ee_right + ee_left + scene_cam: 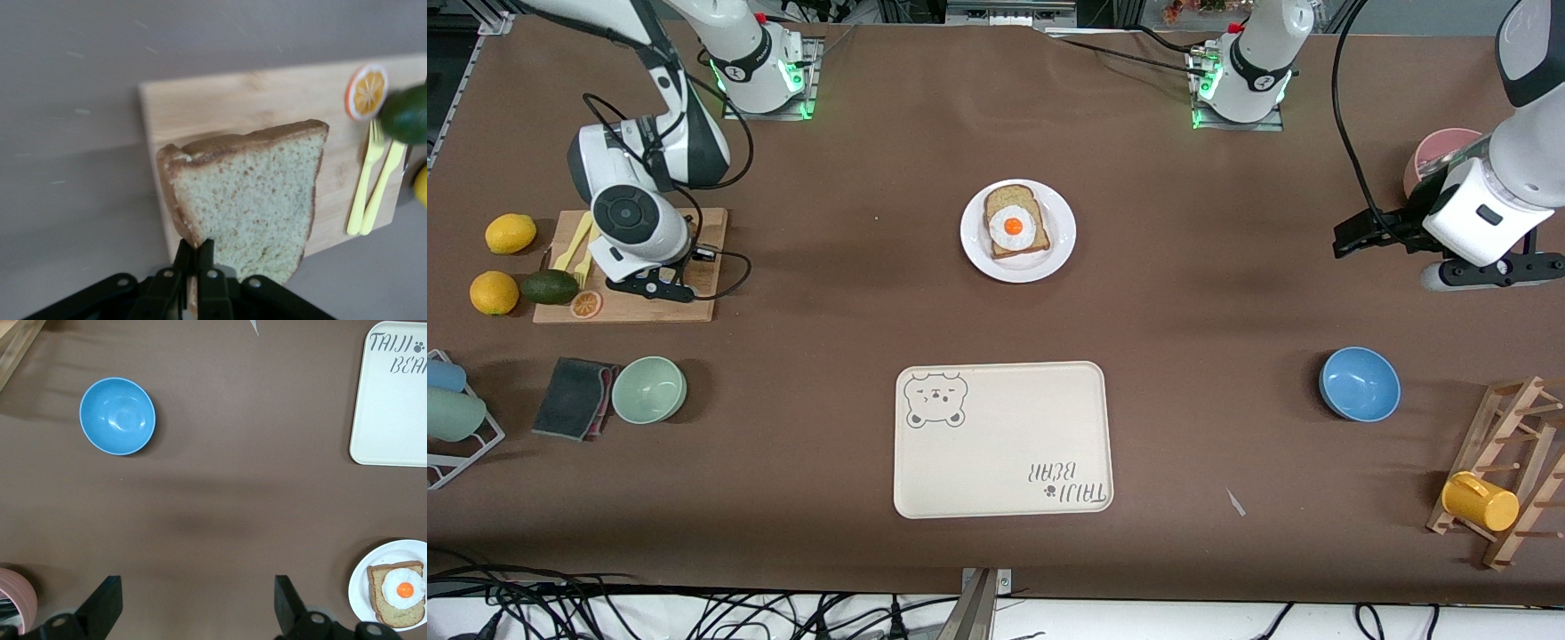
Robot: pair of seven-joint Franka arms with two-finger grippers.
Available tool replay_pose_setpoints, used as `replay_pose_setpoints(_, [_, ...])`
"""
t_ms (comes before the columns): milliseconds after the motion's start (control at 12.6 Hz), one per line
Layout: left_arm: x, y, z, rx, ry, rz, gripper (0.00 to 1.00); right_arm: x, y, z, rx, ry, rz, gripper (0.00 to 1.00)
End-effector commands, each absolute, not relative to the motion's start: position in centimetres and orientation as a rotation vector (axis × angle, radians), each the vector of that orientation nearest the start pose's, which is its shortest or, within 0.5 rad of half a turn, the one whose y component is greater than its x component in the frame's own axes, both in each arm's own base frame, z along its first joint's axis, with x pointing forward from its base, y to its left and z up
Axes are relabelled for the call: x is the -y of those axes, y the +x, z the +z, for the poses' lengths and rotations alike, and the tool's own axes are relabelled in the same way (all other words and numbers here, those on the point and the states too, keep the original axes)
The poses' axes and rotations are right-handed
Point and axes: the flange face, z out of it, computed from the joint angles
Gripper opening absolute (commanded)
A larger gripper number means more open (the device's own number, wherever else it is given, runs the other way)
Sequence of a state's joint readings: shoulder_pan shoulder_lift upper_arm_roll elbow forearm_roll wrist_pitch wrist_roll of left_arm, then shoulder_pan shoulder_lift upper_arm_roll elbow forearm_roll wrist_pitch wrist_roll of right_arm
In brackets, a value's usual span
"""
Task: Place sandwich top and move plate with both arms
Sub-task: 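Lift the bread with the right gripper while the left gripper moves out, then lower the bread onto the egg toast and open the right gripper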
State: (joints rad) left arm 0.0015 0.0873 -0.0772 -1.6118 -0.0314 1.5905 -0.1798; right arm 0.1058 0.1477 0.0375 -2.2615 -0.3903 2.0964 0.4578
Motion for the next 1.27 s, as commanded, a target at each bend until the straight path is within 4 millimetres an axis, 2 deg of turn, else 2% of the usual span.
replay_pose_setpoints(0, [5.6, 58.9, 54.3, 0.207, -3.217, 0.22, 1.0, -12.5, 49.3, 30.0, 0.16, -3.516, 0.328, 0.0])
replay_pose_setpoints(79, [5.7, 59.2, 54.2, 0.214, -3.22, 0.201, 1.0, -15.6, 48.6, 30.7, 0.255, -3.505, 0.342, 0.0])
replay_pose_setpoints(238, [6.0, 59.8, 53.6, 0.245, -3.222, 0.177, 1.0, -23.6, 48.1, 35.0, 0.29, -3.408, 0.354, 0.0])
replay_pose_setpoints(317, [6.2, 60.2, 52.7, 0.246, -3.224, 0.183, 1.0, -25.6, 48.5, 35.9, 0.247, -3.345, 0.412, 0.0])
replay_pose_setpoints(397, [7.0, 60.6, 51.6, 0.229, -3.223, 0.201, 1.0, -28.4, 48.2, 37.1, 0.278, -3.291, 0.402, 0.0])
replay_pose_setpoints(476, [7.8, 60.9, 50.5, 0.211, -3.225, 0.2, 1.0, -31.6, 47.1, 38.2, 0.357, -3.269, 0.364, 0.0])
replay_pose_setpoints(556, [8.1, 61.5, 49.2, 0.212, -3.231, 0.188, 1.0, -34.6, 46.0, 37.9, 0.432, -3.245, 0.352, 0.0])
replay_pose_setpoints(635, [10.3, 61.9, 47.3, 0.192, -3.237, 0.223, 1.0, -37.9, 45.3, 37.4, 0.408, -3.225, 0.353, 0.0])
replay_pose_setpoints(714, [11.6, 62.2, 46.1, 0.221, -3.234, 0.221, 1.0, -41.4, 44.7, 37.1, 0.359, -3.224, 0.331, 0.0])
replay_pose_setpoints(794, [12.8, 62.4, 45.5, 0.231, -3.237, 0.212, 1.0, -44.6, 44.1, 36.3, 0.371, -3.207, 0.338, 0.0])
replay_pose_setpoints(952, [13.7, 62.1, 43.7, 0.242, -3.248, 0.21, 1.0, -50.9, 41.8, 34.0, 0.428, -3.179, 0.365, 0.0])
replay_pose_setpoints(1111, [13.7, 62.2, 42.9, 0.272, -3.256, 0.219, 1.0, -55.1, 41.0, 31.5, 0.362, -3.213, 0.31, 0.0])
replay_pose_setpoints(1190, [13.6, 62.2, 43.1, 0.274, -3.254, 0.215, 1.0, -56.9, 40.3, 30.6, 0.352, -3.206, 0.31, 0.0])
